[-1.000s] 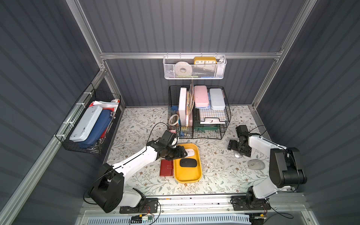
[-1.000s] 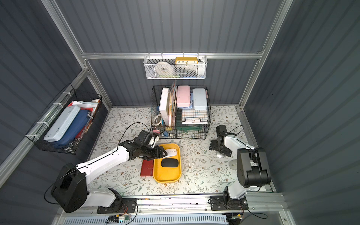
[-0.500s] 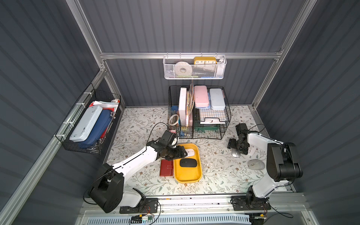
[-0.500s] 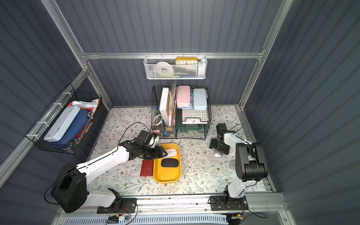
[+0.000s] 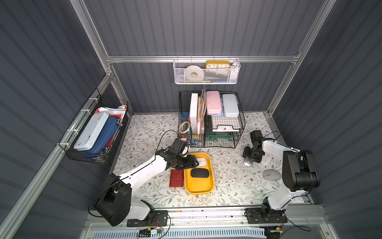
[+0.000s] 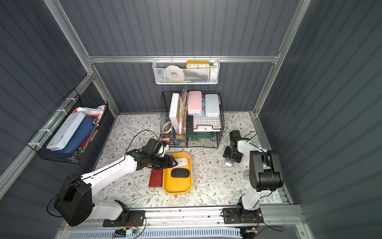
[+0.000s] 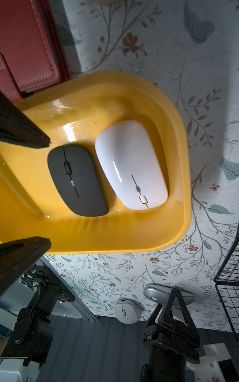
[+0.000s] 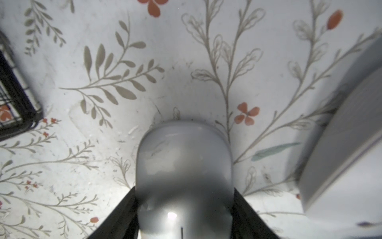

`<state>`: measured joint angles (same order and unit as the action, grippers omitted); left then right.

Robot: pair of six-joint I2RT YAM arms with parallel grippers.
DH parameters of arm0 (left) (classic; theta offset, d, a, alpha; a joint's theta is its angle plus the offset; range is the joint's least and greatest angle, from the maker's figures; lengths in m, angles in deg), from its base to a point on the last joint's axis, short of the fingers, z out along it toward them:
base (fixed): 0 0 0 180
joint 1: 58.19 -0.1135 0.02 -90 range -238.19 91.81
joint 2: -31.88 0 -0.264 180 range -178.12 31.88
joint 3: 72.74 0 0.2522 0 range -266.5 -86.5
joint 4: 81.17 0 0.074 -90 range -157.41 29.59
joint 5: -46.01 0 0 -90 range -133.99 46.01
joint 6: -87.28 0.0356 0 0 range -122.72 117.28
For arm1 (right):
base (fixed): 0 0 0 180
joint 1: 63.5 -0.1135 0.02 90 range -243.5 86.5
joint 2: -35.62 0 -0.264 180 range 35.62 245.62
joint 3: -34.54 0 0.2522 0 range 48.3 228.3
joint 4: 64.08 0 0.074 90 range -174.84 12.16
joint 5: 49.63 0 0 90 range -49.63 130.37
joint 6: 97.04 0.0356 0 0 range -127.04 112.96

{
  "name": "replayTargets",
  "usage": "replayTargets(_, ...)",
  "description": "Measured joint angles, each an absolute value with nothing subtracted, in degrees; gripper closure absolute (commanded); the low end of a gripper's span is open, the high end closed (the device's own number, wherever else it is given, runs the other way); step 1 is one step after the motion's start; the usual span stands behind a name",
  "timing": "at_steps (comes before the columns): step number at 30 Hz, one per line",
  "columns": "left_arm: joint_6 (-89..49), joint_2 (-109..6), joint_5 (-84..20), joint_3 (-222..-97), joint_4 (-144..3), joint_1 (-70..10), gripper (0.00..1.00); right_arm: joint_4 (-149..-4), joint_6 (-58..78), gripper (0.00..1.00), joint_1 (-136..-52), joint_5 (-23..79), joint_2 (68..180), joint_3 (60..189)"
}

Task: Put the mouse in the storage box
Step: Pick up the mouse from the center of the board.

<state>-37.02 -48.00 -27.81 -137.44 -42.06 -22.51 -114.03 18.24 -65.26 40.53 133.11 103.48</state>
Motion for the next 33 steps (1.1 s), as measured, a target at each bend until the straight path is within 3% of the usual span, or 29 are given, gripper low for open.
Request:
replayTargets(7,-37.0,-48.0,-27.8,-137.5,-42.0,-22.5,0.27,-113.2,18.2,0.46,-65.5,36.9,128.5,100.0)
replayTargets(15,-37.1,-45.7,-26.5,-140.1,-41.6,-22.5,0.24,-109.0,17.3,0.49,-68.7,32.6,109.0,94.5)
replayTargets(25,-38.4,-43.1,-19.3,-143.6,-43.5,-22.5,0.23,-92.9,11.6,0.53,-83.3,27.4,82.3,81.7)
replayTargets(33,-38.3,-42.8,-10.0,-143.8,-48.5,-22.5,0.21,-78.8,4.9,0.58,-90.8,19.1,76.8,71.9)
